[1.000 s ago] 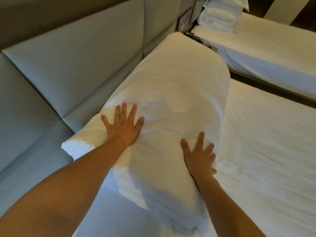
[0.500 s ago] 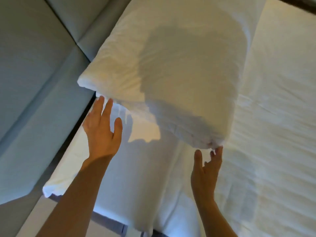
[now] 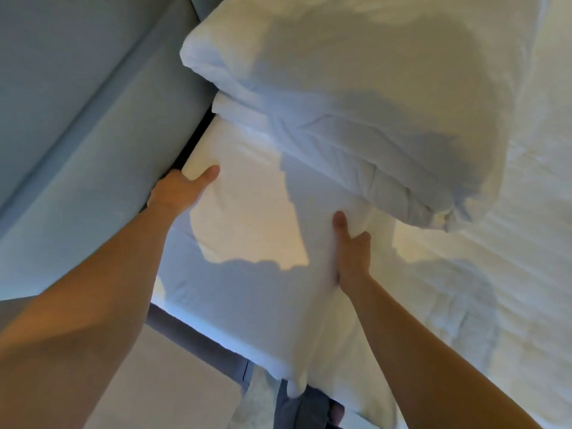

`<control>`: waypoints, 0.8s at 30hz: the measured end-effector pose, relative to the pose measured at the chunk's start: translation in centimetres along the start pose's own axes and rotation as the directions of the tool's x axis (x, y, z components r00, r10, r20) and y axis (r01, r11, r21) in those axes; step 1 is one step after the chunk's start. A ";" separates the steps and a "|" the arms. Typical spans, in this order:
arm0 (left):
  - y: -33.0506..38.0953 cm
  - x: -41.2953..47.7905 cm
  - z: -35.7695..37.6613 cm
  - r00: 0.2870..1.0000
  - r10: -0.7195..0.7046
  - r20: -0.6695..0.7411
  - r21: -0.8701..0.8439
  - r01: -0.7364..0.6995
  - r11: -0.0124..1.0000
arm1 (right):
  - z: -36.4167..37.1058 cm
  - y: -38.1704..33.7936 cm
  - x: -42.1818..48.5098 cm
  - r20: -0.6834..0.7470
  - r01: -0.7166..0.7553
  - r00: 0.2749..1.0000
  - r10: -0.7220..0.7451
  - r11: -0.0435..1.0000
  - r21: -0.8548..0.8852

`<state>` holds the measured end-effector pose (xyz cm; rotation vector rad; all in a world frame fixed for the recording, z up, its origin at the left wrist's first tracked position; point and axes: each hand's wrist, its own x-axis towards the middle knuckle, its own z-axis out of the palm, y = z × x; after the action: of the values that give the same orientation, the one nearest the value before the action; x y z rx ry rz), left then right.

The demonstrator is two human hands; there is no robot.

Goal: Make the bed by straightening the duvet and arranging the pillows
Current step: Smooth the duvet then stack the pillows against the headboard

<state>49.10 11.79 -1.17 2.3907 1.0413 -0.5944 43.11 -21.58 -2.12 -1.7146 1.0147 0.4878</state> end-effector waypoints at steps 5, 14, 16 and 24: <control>0.5 -1.9 -0.2 0.998 0.031 -0.056 0.032 -0.030 0.999 | 0.7 -0.2 -0.8 -0.066 0.033 0.997 -0.030 0.999 0.035; -1.3 -8.7 -4.9 0.987 0.119 -0.104 0.118 -0.106 0.987 | -2.3 0.9 -7.0 0.005 0.046 0.999 -0.046 0.995 0.084; -2.2 -11.5 -5.9 0.986 0.131 -0.101 0.139 -0.116 0.983 | -3.3 1.6 -9.1 0.028 0.033 0.999 -0.035 0.997 0.069; -9.3 -22.7 -8.8 0.975 0.173 -0.139 0.087 -0.162 0.983 | -8.9 5.1 -18.3 0.190 0.012 0.982 -0.022 0.998 0.056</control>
<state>29.79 9.73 16.13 2.5888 0.8763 -0.4104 27.37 -23.02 11.73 -1.5941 0.8676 0.5958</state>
